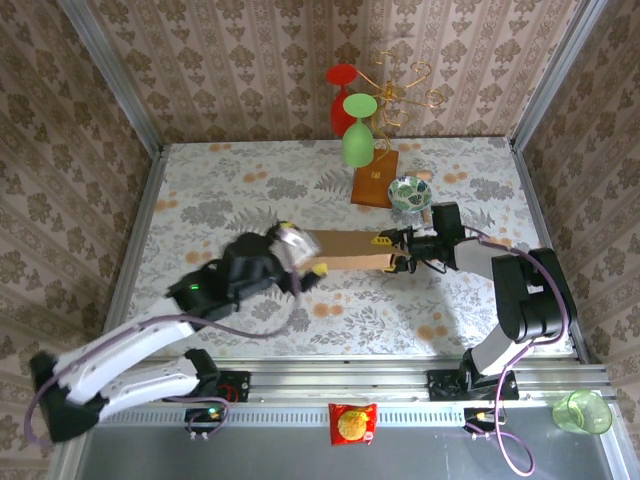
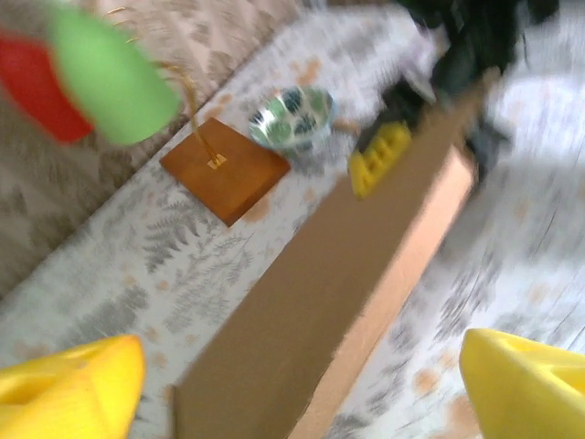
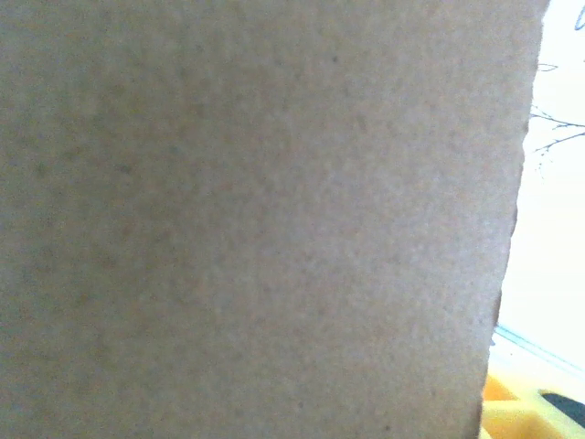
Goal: Fold the paper box
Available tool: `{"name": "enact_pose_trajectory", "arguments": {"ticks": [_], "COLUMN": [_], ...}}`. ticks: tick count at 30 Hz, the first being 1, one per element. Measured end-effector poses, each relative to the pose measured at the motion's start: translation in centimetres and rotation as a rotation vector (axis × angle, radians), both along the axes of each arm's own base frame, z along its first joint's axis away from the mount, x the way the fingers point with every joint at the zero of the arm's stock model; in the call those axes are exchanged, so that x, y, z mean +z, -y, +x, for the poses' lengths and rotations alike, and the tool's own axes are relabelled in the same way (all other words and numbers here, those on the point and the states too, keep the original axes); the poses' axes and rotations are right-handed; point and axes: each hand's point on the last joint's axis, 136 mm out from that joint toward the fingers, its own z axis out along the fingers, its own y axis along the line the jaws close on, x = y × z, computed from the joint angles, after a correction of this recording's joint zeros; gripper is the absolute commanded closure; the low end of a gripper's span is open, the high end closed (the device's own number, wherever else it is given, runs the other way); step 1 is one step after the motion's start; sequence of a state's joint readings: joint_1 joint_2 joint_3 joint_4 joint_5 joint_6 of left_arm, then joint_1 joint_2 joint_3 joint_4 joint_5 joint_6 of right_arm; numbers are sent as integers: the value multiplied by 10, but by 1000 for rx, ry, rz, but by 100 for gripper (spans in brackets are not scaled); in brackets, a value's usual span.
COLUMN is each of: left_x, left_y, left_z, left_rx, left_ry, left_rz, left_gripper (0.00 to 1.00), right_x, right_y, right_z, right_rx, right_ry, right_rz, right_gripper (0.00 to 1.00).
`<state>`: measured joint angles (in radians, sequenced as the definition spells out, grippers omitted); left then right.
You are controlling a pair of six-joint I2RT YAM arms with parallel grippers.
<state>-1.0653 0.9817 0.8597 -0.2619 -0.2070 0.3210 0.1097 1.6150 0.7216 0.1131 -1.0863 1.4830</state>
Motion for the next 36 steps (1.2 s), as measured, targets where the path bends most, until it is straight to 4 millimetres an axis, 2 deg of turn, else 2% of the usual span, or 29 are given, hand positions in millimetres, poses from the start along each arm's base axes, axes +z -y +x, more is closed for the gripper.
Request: {"name": "enact_pose_trajectory", "arguments": {"ticks": [2,4,10,15,23,31,34,36], "left_x": [-29,-47,-52,-55,-87,-107,-110,-110], "left_y": [13,14,7,12,15,26,30,31], "left_z": [-2,3,27,40,47,54,60,64], "left_rx": [-46,-75,-105,-136,-190,-199,-181,-165], "left_ry": [90,170,297,299,234,226,246,267], "left_rz": [193,342,535,604,678,694,696,692], "left_gripper": [0,0,0,0,0,0,4,10], "right_x": [1,2,4,4,5,5,5,5], "right_y": [2,4,11,13,15,16,17,18], "right_z": [-2,-3,-4,-5,-6,-6,-5,-4], "right_rx": [3,8,11,11,15,11,9,3], "right_ry": [-4,-8,-16,-23,-25,-24,-25,-24], "right_rz": [1,-3,-9,-6,2,5,3,2], "right_gripper": [62,63,63,63,64,66,66,66]}}
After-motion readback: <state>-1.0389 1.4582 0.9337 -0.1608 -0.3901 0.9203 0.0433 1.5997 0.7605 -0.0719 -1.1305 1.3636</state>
